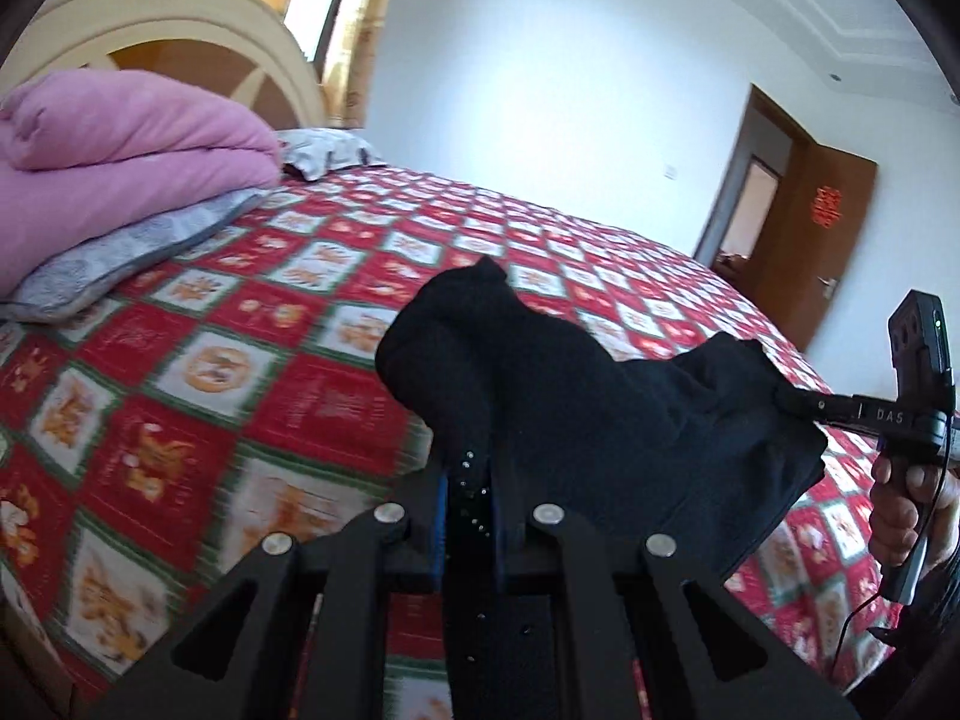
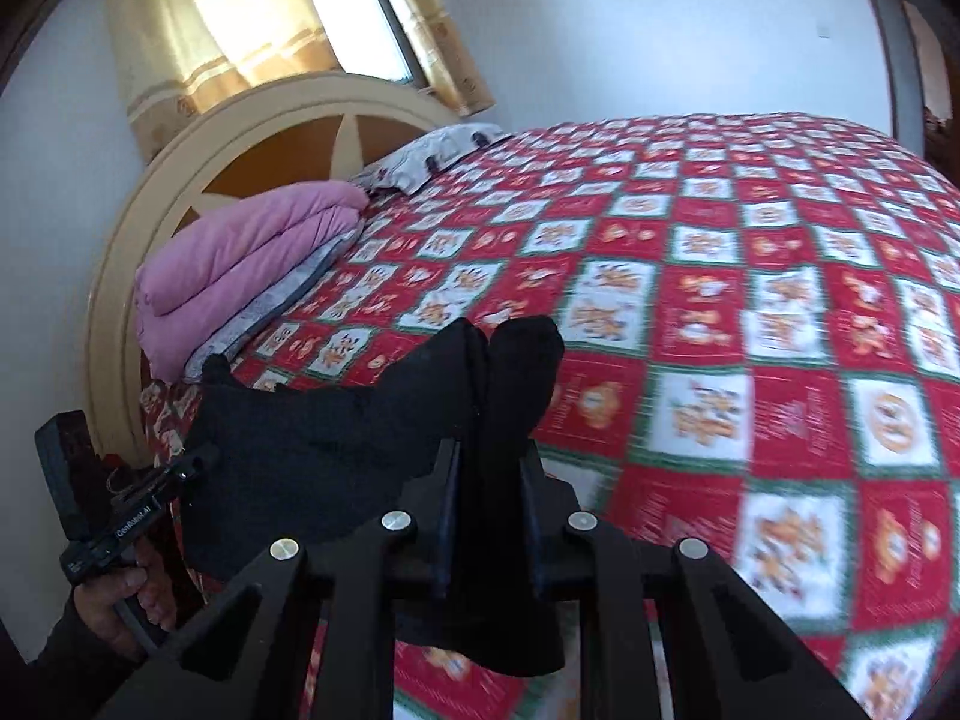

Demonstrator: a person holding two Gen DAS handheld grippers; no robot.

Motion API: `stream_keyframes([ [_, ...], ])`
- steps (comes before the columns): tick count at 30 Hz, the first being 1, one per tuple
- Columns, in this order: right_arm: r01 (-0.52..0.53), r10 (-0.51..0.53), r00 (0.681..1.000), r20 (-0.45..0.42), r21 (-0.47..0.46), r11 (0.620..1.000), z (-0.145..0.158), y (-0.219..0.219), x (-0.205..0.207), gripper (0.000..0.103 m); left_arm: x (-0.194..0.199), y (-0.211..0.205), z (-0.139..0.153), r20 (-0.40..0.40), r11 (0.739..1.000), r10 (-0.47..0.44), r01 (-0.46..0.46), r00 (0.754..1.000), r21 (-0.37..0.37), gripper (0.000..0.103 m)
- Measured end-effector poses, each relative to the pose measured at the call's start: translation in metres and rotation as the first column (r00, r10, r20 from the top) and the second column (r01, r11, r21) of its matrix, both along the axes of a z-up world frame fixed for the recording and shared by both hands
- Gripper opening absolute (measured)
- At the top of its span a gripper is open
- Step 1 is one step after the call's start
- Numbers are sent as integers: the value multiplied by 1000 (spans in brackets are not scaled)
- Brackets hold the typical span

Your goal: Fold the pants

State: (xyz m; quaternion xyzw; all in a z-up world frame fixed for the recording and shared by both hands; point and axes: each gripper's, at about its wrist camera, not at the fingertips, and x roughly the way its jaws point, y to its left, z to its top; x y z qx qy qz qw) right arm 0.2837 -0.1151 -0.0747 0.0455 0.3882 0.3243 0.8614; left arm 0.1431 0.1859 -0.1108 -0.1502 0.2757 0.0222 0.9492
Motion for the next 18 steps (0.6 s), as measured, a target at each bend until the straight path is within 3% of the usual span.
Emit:
stream_keyframes([
  [11, -38, 34, 998, -57, -74, 997, -33, 60, 37, 18, 6, 29, -35, -69, 999, 50, -50, 996, -4, 13],
  [18, -11, 1, 990, -143, -73, 997, -59, 54, 54, 18, 11, 31, -47, -105, 998, 62, -59, 993, 33, 31],
])
